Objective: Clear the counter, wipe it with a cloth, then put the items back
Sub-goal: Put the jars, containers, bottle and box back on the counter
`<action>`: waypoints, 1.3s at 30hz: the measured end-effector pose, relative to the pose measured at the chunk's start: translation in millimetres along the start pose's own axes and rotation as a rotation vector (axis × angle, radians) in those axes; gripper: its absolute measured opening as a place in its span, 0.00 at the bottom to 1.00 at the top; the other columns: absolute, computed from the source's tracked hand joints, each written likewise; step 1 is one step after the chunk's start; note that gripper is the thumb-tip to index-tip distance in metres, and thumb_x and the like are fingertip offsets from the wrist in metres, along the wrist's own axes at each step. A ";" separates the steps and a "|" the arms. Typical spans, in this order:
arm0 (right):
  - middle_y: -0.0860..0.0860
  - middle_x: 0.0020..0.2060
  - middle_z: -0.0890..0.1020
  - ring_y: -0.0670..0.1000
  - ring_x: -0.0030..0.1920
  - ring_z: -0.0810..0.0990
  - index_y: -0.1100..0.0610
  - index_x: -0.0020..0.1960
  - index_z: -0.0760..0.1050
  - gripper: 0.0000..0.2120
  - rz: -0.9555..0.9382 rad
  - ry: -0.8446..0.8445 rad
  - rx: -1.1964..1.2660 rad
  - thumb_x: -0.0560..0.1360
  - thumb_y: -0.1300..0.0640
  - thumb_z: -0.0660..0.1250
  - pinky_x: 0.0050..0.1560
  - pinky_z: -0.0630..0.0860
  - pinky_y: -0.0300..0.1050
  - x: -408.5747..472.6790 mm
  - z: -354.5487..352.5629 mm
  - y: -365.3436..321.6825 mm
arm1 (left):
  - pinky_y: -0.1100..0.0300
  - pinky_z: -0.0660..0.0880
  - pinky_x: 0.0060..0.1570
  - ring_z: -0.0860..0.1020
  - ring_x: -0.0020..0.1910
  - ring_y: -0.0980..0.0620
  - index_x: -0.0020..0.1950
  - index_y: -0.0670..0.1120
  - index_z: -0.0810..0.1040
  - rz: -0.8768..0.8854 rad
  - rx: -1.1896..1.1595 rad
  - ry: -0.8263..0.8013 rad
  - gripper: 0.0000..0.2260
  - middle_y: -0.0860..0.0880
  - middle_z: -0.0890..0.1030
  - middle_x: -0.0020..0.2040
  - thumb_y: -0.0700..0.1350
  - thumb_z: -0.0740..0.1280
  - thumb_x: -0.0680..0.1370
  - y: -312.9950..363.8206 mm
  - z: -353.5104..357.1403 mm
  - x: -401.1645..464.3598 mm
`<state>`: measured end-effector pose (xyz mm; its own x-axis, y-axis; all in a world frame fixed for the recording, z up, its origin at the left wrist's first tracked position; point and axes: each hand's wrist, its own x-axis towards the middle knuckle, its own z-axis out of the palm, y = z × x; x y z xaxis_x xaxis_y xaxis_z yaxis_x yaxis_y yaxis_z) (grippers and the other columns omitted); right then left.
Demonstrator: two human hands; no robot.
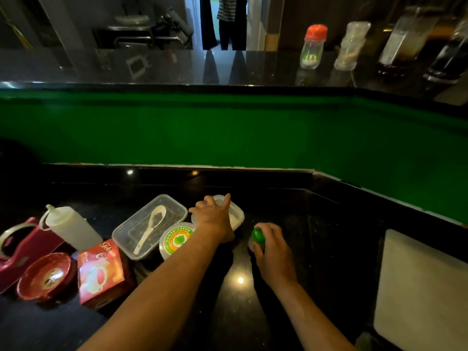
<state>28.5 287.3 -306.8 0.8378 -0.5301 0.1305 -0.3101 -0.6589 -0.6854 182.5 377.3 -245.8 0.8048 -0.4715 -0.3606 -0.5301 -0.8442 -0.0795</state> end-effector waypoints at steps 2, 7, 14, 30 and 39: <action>0.46 0.66 0.68 0.49 0.59 0.76 0.46 0.65 0.70 0.18 -0.015 0.031 -0.015 0.77 0.55 0.68 0.52 0.76 0.41 5.8 -20.1 1.5 | 0.35 0.67 0.65 0.63 0.71 0.32 0.81 0.59 0.40 0.021 -0.040 0.055 0.54 0.36 0.57 0.75 0.62 0.75 0.68 4.3 -8.7 -10.4; 0.49 0.61 0.74 0.53 0.55 0.78 0.48 0.62 0.73 0.17 -0.080 0.225 -0.014 0.74 0.56 0.70 0.51 0.75 0.45 45.2 -85.9 -14.8 | 0.35 0.71 0.61 0.61 0.71 0.33 0.80 0.63 0.40 0.054 -0.165 0.221 0.52 0.39 0.55 0.77 0.64 0.74 0.68 2.4 -62.6 -39.5; 0.50 0.55 0.76 0.49 0.48 0.76 0.50 0.59 0.75 0.17 -0.301 0.482 0.101 0.71 0.58 0.72 0.46 0.68 0.35 111.0 -164.1 -97.6 | 0.37 0.71 0.63 0.65 0.69 0.34 0.79 0.66 0.41 0.169 -0.150 0.522 0.49 0.41 0.59 0.75 0.68 0.72 0.69 -23.2 -190.9 -72.5; 0.53 0.58 0.76 0.54 0.53 0.75 0.50 0.62 0.74 0.16 -0.217 0.567 -0.016 0.76 0.57 0.68 0.46 0.66 0.43 272.4 -204.8 -180.9 | 0.36 0.63 0.70 0.59 0.74 0.34 0.81 0.61 0.48 0.320 0.020 0.493 0.47 0.41 0.60 0.77 0.58 0.75 0.71 -36.8 -352.1 47.7; 0.56 0.67 0.72 0.59 0.64 0.73 0.47 0.75 0.61 0.29 -0.132 0.485 -0.225 0.77 0.59 0.67 0.59 0.73 0.54 324.0 -186.6 -174.4 | 0.43 0.66 0.68 0.63 0.73 0.39 0.81 0.61 0.52 0.426 0.076 0.531 0.41 0.45 0.65 0.76 0.61 0.71 0.75 -32.9 -355.6 107.8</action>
<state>270.2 130.8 -11.3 0.5894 -0.5852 0.5569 -0.3492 -0.8062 -0.4776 381.6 263.6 48.5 0.5334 -0.8361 0.1280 -0.8312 -0.5462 -0.1036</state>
